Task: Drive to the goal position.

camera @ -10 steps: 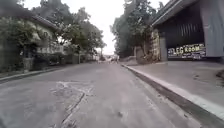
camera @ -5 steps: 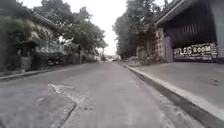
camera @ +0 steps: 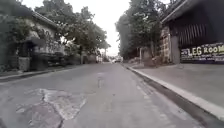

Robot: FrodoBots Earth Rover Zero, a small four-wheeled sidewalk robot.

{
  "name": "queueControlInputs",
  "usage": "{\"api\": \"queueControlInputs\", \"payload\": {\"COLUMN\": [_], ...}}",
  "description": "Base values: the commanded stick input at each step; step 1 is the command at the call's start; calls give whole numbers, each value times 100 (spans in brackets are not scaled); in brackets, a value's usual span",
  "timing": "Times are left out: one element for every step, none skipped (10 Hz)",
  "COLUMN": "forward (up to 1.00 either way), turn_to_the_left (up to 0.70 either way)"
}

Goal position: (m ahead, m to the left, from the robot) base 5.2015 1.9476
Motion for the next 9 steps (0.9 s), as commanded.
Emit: {"api": "queueControlInputs", "payload": {"forward": [100,100,100,100,100,100,100,100,100], "turn_to_the_left": [-40,-40,-40,-34,-15,0,0,0,0]}}
